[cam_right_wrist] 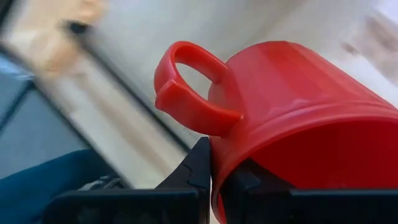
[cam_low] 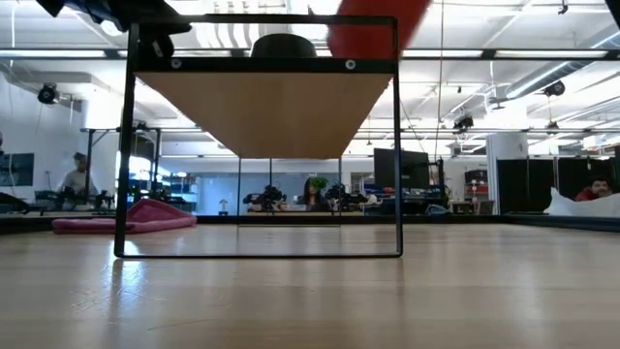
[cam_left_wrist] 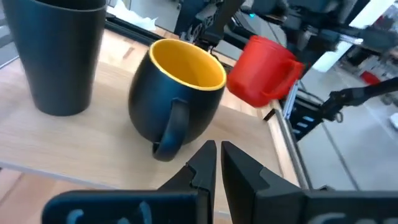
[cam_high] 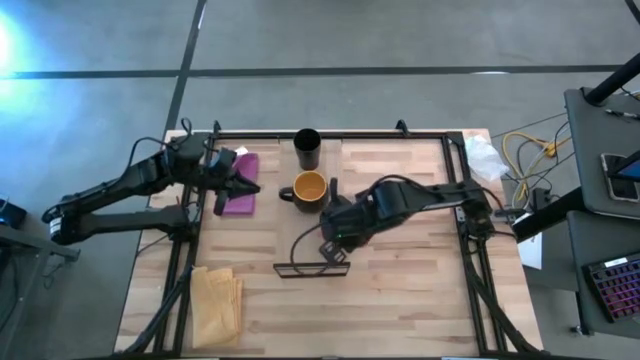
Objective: Stack small to large cups/mugs on shelf
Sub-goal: Put the red mug on the shelf, then return to Home Position
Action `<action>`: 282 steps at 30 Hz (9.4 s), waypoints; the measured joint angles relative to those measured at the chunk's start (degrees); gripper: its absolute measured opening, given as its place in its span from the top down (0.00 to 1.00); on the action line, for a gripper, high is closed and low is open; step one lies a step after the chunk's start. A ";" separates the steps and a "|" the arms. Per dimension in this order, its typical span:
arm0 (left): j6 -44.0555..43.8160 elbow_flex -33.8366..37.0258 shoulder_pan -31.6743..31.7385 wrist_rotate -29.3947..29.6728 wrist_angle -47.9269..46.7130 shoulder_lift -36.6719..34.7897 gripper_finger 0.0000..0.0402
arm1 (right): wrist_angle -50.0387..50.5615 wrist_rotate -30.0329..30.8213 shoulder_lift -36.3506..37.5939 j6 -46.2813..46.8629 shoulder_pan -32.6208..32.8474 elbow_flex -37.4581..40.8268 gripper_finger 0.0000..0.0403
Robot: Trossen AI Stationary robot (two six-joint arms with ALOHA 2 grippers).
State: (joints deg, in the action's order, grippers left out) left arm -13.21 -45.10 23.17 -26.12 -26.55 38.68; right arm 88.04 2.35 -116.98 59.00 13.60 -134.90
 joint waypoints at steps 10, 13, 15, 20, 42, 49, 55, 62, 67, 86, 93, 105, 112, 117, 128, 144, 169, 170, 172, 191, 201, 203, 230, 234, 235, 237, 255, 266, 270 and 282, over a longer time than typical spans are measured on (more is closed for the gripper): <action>-11.59 0.02 -7.69 -1.17 4.28 0.09 0.98 | -10.41 0.18 0.35 -5.49 1.56 -0.06 0.98; -15.22 0.04 -11.38 -0.06 9.98 -0.45 0.98 | -12.35 0.02 -0.26 -6.34 1.64 -0.06 0.98; -16.83 0.04 -14.11 1.82 11.92 -0.84 0.98 | -13.15 0.09 -1.08 -6.74 1.54 -0.06 0.98; -19.71 0.04 -21.31 4.51 12.00 -1.30 0.98 | -13.47 -0.17 -3.40 -6.97 1.49 -0.01 0.98; -22.14 -1.62 -44.89 22.56 14.91 16.73 0.98 | -21.35 -4.11 -5.57 -8.72 -0.98 -0.06 0.97; -20.38 -1.75 -44.87 23.26 19.04 22.25 0.98 | -21.43 -5.30 -5.56 -9.55 -1.18 0.01 0.97; -20.30 -1.89 -45.04 30.95 18.58 24.35 0.98 | -21.19 -5.99 -5.56 -9.63 -1.13 0.01 0.97; -16.31 -4.89 -46.67 39.35 18.33 20.98 0.98 | -18.62 -5.79 -5.53 -10.26 -1.26 0.14 0.97; -14.98 -6.17 -46.85 44.42 11.71 18.98 0.98 | -17.98 -5.79 -5.54 -10.67 -1.32 0.17 0.97; -15.87 -5.40 -46.90 44.17 10.54 23.11 0.98 | -18.83 -7.28 -5.78 -11.96 -2.86 0.47 0.97; -14.93 -5.34 -46.85 44.04 10.51 23.98 0.98 | -20.54 -7.49 -6.18 -11.96 -2.95 0.49 0.97; -15.09 -5.10 -46.79 44.67 10.54 24.00 0.98 | -19.70 -9.26 -6.20 -11.25 -2.84 0.45 0.79; -16.40 -5.04 -46.81 44.60 10.54 23.98 0.98 | -20.22 -9.75 -6.20 -11.38 -2.86 0.44 0.72; -16.42 -4.34 -46.81 44.45 10.56 23.98 0.98 | -21.06 -10.23 -6.20 -11.33 -2.86 0.43 0.71; -16.55 -3.98 -46.85 44.41 11.16 24.06 0.98 | -21.02 -6.77 -4.14 -11.52 -2.86 0.41 0.71; -16.44 -7.37 -46.85 33.97 13.45 18.68 0.98 | -21.37 4.01 4.66 -16.06 -2.51 0.42 0.71; 2.50 4.96 -45.20 7.21 61.09 7.08 0.98 | -50.02 7.51 17.46 -39.27 9.14 11.77 0.76; 2.59 6.91 -43.66 6.54 66.59 7.94 0.98 | -55.95 4.73 17.35 -40.14 8.29 15.40 0.76; 0.36 11.05 -38.58 2.97 72.49 9.60 0.98 | -69.72 -7.77 17.44 -41.53 5.41 22.57 0.77; -22.63 14.52 8.60 -12.31 38.89 -13.11 0.98 | -85.22 4.74 55.36 -39.25 -7.92 73.33 0.84; -20.56 16.86 6.59 -0.93 18.15 -32.79 0.98 | -97.72 8.23 69.67 -40.15 -9.21 96.49 0.84; -19.68 18.52 6.59 2.24 13.33 -36.16 0.98 | -102.18 8.22 72.87 -40.85 -10.04 100.75 0.84; -22.60 40.80 2.09 2.40 19.85 -37.09 0.98 | -104.29 -0.80 107.93 -40.33 -12.54 134.28 0.84; -24.01 40.68 2.24 2.75 17.06 -36.77 0.98 | -93.89 -0.83 112.48 -40.49 -12.92 134.28 0.84; -23.98 40.65 2.24 2.70 16.95 -36.47 0.98 | -91.68 -0.83 113.81 -40.65 -13.11 134.28 0.84; -24.22 40.64 2.24 2.85 16.81 -35.67 0.98 | -88.06 -0.84 116.43 -40.95 -13.30 134.25 0.84; -25.42 41.00 2.24 2.79 18.95 -32.61 0.98 | -87.84 8.02 115.39 -41.46 -13.66 133.21 0.84; -25.40 41.03 2.24 2.77 18.97 -32.44 0.98 | -87.86 8.02 115.39 -41.46 -13.66 133.21 0.84; -25.40 41.03 2.24 2.79 19.00 -32.44 0.98 | -87.88 8.02 115.39 -41.46 -13.66 133.21 0.84; -25.40 41.18 2.24 2.79 19.27 -32.46 0.98 | -87.90 8.04 115.39 -41.46 -13.66 133.23 0.84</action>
State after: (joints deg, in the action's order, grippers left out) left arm -38.61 -3.92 25.41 -23.33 -7.28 6.22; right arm 0.14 10.39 -1.58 17.54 -0.05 -1.67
